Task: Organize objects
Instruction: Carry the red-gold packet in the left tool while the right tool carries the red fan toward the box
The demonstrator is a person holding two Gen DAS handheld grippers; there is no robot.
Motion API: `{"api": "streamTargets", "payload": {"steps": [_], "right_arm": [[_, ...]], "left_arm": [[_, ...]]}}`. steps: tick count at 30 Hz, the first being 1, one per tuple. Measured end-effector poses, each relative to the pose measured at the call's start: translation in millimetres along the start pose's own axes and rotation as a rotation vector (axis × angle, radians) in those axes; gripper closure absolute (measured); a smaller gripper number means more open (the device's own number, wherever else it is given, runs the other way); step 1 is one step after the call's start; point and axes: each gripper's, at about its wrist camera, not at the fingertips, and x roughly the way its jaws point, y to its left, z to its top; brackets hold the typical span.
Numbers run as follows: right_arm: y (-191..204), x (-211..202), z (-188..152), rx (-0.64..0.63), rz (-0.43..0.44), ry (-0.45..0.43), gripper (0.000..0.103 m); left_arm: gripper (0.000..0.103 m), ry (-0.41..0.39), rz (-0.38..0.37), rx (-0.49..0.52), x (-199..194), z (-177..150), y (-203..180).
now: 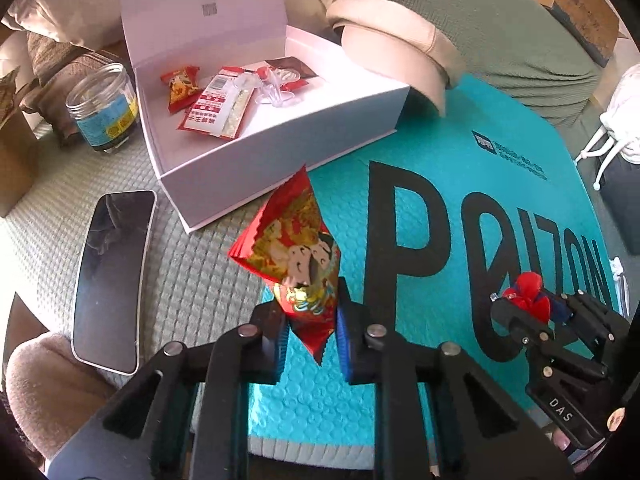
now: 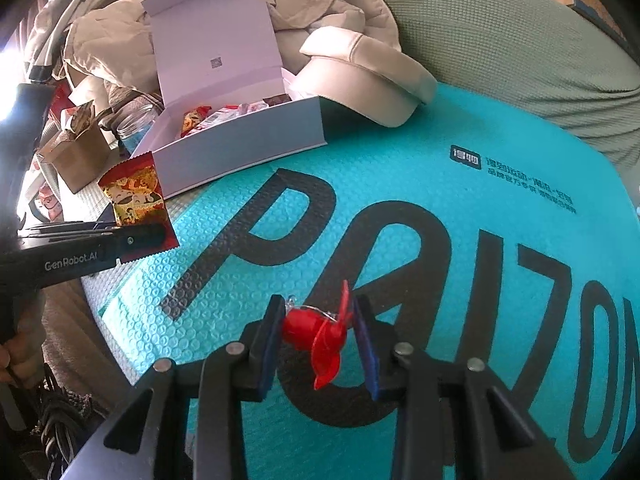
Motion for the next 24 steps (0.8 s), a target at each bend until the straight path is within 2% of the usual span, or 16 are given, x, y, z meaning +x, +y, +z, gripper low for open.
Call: {"api": "streamTargets", "payload": {"steps": [7, 11, 17, 24], "right_arm": [[14, -15, 7, -0.036, 0.033, -0.032, 0.069], [26, -20, 14, -0.063, 0.07, -0.05, 0.069], [52, -22, 27, -0.131, 0.141, -0.063, 0.069], [84, -19, 38, -0.213, 0.214, -0.067, 0.069]], "left_arm": [[0.084, -0.035, 0.035, 0.017, -22, -5, 3], [0.084, -0.057, 0.081, 0.007, -36, -8, 10], [0.084, -0.085, 0.161, -0.048, -55, -13, 32], [0.084, -0.082, 0.221, -0.123, -61, -15, 60]]}}
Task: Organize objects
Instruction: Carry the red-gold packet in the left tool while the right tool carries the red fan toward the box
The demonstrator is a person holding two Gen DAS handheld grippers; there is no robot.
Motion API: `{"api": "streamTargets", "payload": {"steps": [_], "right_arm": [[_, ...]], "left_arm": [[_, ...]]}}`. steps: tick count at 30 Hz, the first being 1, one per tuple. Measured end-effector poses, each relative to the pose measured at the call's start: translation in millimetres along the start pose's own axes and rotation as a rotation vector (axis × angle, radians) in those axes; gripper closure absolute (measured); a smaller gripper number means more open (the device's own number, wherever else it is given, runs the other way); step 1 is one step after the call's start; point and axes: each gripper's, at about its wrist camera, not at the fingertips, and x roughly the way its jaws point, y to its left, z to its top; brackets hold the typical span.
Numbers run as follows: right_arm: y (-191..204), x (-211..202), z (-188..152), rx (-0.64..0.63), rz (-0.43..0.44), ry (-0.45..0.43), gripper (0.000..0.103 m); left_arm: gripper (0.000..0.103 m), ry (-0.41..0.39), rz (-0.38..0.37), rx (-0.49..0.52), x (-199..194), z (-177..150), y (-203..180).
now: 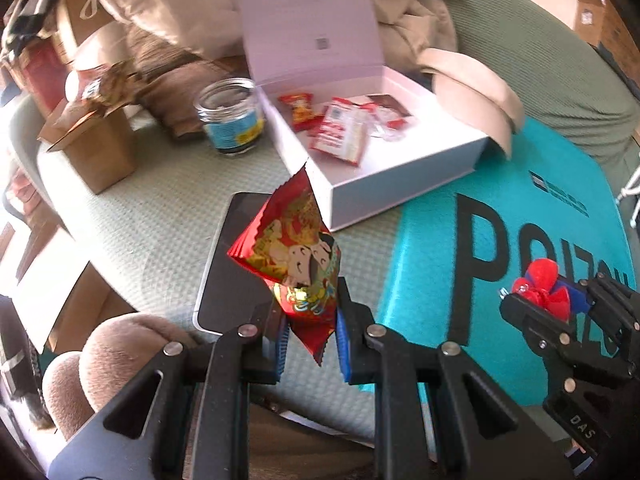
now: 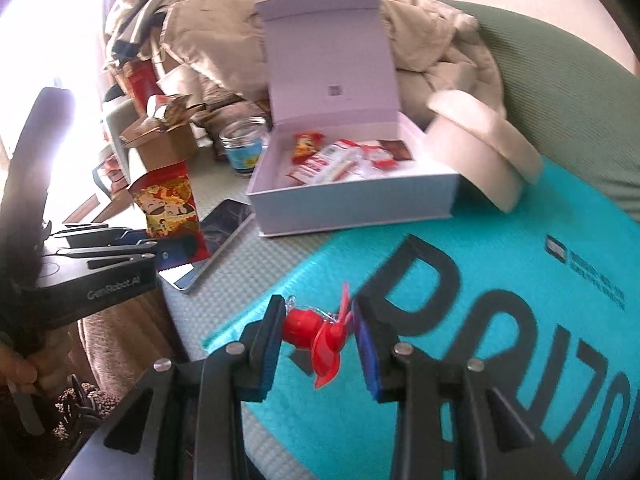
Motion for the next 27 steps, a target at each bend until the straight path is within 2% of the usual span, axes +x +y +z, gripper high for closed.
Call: {"api": "streamTargets", "payload": {"steps": [13, 27], "right_arm": [[24, 15, 26, -0.06, 0.059, 0.005, 0.069], [13, 40, 82, -0.069, 0.1, -0.025, 0.069]], "left_arm": [[0.084, 0.02, 0.024, -0.06, 8, 13, 29], [0.084, 0.036, 0.021, -0.044, 33, 69, 27]]}}
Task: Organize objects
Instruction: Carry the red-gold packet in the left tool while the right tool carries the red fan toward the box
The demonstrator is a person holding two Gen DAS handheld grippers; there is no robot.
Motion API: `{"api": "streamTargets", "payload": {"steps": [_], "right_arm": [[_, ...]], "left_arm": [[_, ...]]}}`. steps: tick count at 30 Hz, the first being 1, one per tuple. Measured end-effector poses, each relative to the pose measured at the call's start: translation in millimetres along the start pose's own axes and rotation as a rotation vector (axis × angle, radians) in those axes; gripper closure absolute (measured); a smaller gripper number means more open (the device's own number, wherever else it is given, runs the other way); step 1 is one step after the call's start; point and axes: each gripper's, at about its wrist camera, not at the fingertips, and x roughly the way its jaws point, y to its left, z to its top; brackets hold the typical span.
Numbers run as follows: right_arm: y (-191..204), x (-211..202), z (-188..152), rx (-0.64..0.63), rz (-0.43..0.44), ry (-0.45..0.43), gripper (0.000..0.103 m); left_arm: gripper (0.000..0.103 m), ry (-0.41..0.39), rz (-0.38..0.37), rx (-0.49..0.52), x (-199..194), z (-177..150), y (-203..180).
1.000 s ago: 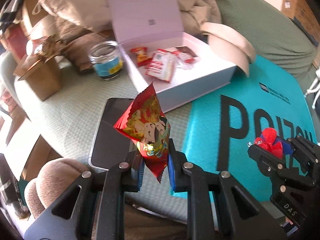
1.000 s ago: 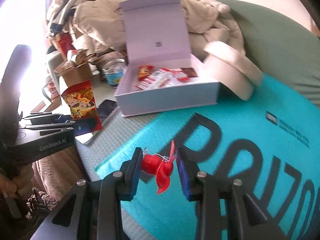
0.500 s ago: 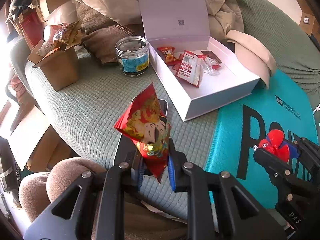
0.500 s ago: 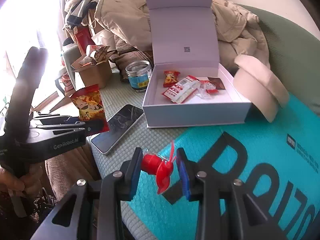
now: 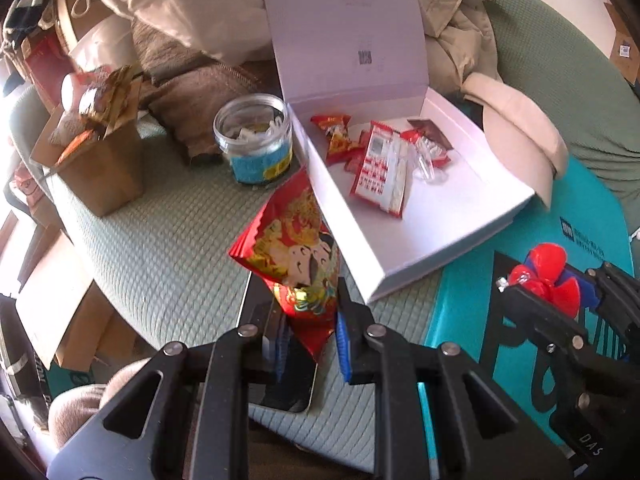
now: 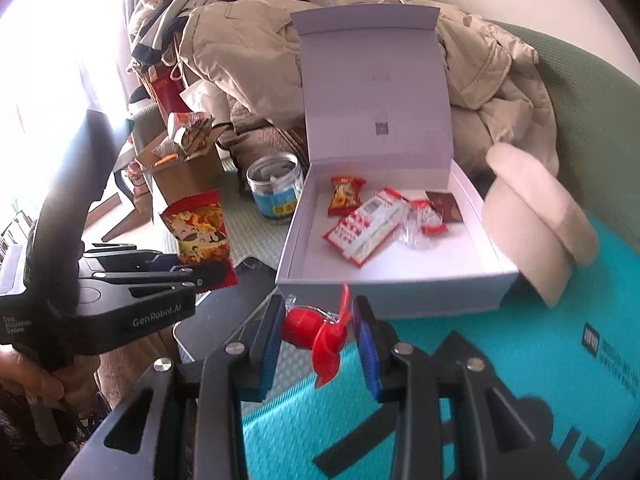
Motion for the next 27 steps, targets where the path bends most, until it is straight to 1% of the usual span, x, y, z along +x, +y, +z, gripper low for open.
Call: {"api": "streamTargets", "payload": {"steps": [3, 5, 7, 13, 27], "right_arm": [[-6, 8, 12, -0.005, 0.016, 0.01, 0.069], [-11, 14, 19, 0.006, 0.05, 0.022, 0.069], [-15, 18, 24, 0.009, 0.066, 0.028, 0.069], [-23, 27, 42, -0.01, 0.053, 0.025, 0.069], [-50, 54, 81, -0.05, 0.021, 0.005, 0.069]], "left_arm": [[0.084, 0.005, -0.002, 0.002, 5, 11, -1], [0.084, 0.011, -0.018, 0.002, 9, 17, -2], [0.084, 0.016, -0.031, 0.005, 13, 23, -4], [0.084, 0.014, -0.044, 0.035, 24, 43, -13], [0.084, -0.01, -0.038, 0.101, 49, 87, -28]]}}
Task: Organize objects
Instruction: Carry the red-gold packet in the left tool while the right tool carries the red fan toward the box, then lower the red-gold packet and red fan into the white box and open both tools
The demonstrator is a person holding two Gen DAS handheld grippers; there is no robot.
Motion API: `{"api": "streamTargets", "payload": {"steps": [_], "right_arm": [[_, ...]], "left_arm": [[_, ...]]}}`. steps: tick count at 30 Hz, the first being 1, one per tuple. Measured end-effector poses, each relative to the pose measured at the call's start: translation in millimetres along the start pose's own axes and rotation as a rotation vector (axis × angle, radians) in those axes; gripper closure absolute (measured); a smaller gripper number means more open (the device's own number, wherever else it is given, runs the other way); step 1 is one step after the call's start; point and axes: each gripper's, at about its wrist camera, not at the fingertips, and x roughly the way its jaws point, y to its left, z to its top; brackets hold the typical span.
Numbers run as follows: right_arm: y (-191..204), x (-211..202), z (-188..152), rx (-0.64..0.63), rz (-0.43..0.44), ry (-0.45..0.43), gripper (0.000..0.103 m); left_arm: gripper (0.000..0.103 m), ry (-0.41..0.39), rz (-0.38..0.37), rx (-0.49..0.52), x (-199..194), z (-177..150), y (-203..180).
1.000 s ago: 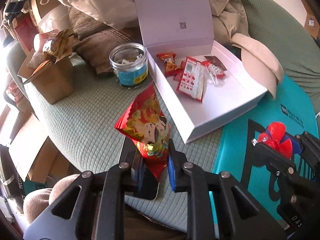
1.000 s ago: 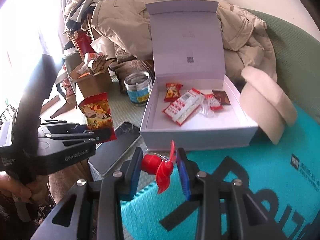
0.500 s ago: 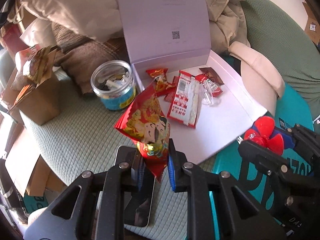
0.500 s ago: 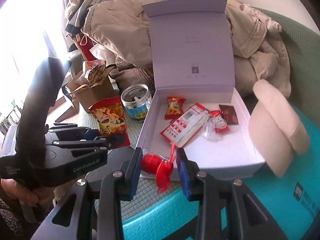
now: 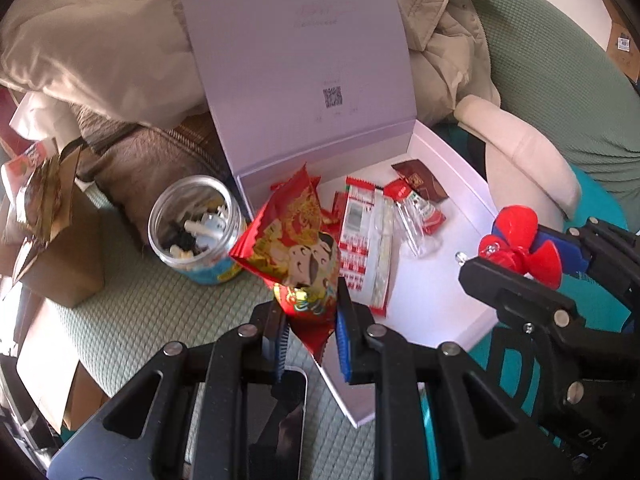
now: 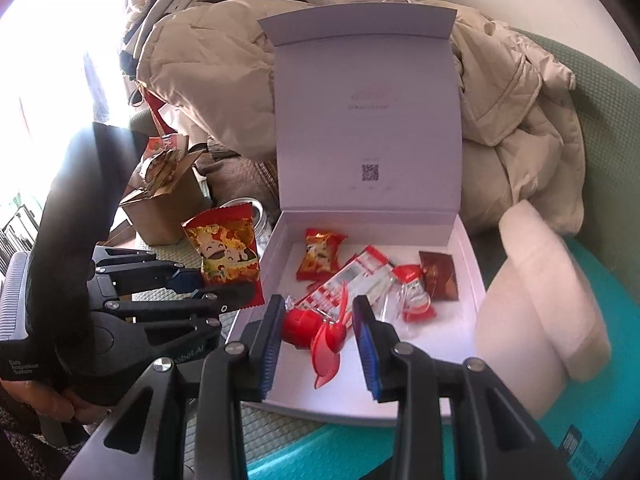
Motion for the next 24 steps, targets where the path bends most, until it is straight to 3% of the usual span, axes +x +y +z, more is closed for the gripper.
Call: {"api": "streamTargets", "payload": {"steps": [8, 24], "right_arm": [[-20, 20, 9, 0.012, -0.039, 0.035, 0.069], [-52, 55, -18, 0.086, -0.081, 0.159, 0.068]], "left_arm": [[0.084, 0.016, 0.004, 0.041, 24, 15, -10], [0.084, 0.123, -0.029, 0.106, 74, 5, -33]]}}
